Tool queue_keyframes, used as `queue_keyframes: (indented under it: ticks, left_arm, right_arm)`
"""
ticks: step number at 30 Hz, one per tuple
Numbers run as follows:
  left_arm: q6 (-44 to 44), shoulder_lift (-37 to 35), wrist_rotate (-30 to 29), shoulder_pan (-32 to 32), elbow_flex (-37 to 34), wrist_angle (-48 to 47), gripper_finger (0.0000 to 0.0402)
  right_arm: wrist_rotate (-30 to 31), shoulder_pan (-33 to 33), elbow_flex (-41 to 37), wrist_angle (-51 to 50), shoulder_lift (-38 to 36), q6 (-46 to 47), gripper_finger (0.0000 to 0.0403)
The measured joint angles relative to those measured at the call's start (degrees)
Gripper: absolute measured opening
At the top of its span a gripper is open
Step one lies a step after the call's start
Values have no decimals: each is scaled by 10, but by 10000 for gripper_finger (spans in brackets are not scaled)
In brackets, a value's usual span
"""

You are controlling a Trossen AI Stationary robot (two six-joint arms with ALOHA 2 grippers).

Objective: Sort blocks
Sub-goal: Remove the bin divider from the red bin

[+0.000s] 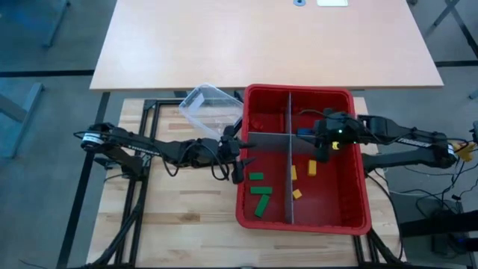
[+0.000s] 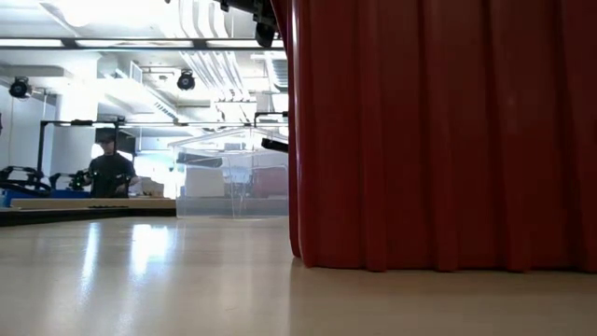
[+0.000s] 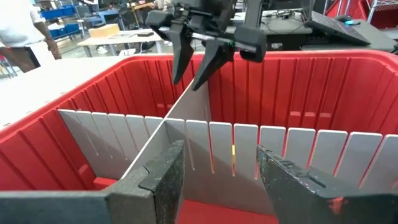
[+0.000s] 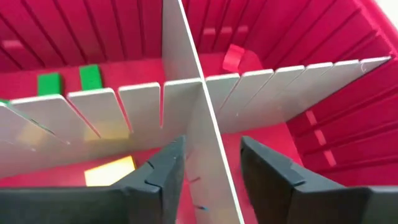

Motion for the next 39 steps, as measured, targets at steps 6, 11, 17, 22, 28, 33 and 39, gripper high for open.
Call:
queue_keyframes:
  ticks: [6, 11, 17, 22, 28, 33, 39]
  left_arm:
    - [-6, 0, 0, -1, 0, -4, 182]
    - [-8, 0, 0, -2, 0, -6, 186]
    - [-8, 0, 0, -5, 0, -7, 180]
    - [-9, 0, 0, -6, 0, -13, 172]
    - [-10, 0, 0, -7, 0, -15, 166]
    - [-11, 0, 0, -7, 0, -14, 165]
    - [-14, 0, 0, -7, 0, -15, 173]
  right_arm:
    - [45, -5, 0, -11, 26, -1, 181]
    - [60, -24, 0, -23, 46, -4, 184]
    - [53, -50, 0, -23, 57, -11, 170]
    - [26, -59, 0, -23, 57, -18, 143]
    - [-22, -59, -4, -24, 62, -18, 93]
    - [-23, -59, -17, -26, 82, -25, 56]
    - [-23, -59, -19, -22, 97, -49, 8]
